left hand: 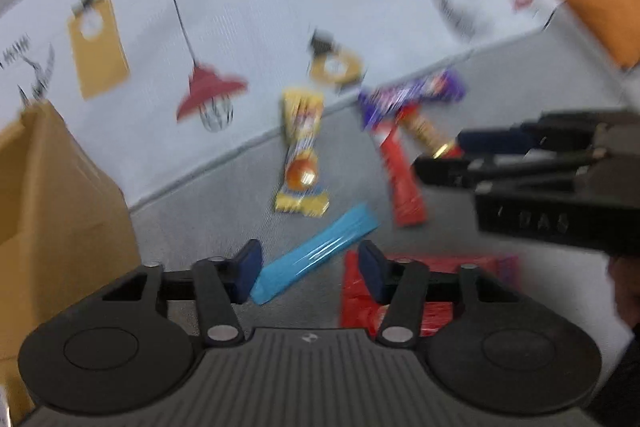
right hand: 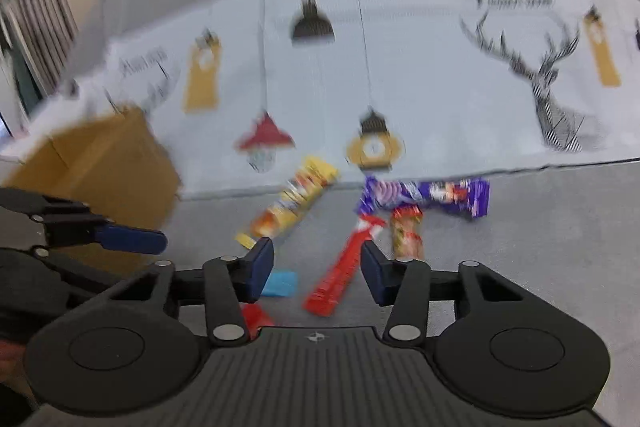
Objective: Organize snacks
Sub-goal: 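Grasp the blue stick with left tool while right tool grasps the red stick, then carry the blue and red sticks over the box and release them inside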
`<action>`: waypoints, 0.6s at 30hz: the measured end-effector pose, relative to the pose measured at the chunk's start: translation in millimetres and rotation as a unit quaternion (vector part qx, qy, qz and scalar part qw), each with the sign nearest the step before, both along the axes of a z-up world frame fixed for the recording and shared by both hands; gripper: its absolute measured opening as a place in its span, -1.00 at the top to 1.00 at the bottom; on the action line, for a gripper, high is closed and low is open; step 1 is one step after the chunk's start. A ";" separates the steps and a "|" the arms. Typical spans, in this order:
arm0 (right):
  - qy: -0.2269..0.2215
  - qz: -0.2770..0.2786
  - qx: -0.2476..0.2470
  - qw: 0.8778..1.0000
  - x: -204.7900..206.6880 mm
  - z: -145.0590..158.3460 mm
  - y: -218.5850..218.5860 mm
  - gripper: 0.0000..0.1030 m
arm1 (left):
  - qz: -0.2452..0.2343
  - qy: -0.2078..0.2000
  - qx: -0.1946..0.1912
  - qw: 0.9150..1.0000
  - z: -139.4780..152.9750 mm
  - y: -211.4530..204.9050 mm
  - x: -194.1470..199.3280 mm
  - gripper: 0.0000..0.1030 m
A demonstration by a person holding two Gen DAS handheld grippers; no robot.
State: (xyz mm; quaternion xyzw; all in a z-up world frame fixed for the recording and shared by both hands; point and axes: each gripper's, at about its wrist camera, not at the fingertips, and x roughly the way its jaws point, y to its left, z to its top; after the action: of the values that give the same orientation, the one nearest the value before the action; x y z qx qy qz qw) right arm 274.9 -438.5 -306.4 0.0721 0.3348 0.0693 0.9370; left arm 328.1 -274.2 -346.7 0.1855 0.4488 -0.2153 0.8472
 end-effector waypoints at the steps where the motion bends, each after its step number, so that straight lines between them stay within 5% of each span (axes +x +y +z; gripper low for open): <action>1: 0.014 -0.006 -0.004 1.000 9.2 -9.2 -1.9 0.11 | 0.000 0.014 0.007 1.000 -8.8 -0.9 7.7 0.02; 4: 0.055 -0.020 0.020 0.998 27.7 -32.0 -4.5 0.14 | 0.003 0.035 0.008 0.999 -26.6 1.9 26.0 0.08; 7: 0.056 -0.013 -0.008 0.998 32.1 -43.9 8.2 0.14 | -0.009 0.031 -0.015 0.999 -31.6 5.1 33.0 0.19; 10: 0.044 -0.001 -0.039 0.998 28.3 -48.4 18.5 0.17 | -0.018 0.034 -0.037 0.999 -30.0 8.4 35.2 0.61; 12: 0.038 0.004 -0.059 0.998 24.6 -50.8 22.6 0.68 | -0.003 0.042 -0.053 0.998 -27.8 10.1 36.0 0.66; 18: 0.032 0.006 -0.056 0.998 5.8 -47.7 17.0 0.78 | 0.069 0.077 -0.097 0.990 -20.7 26.1 29.6 0.68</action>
State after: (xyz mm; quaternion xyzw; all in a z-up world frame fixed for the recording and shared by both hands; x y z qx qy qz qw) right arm 280.7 -421.5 -354.1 0.0196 0.3680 0.0536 0.9281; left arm 357.8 -248.1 -367.4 0.0539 0.5014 -0.2129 0.8369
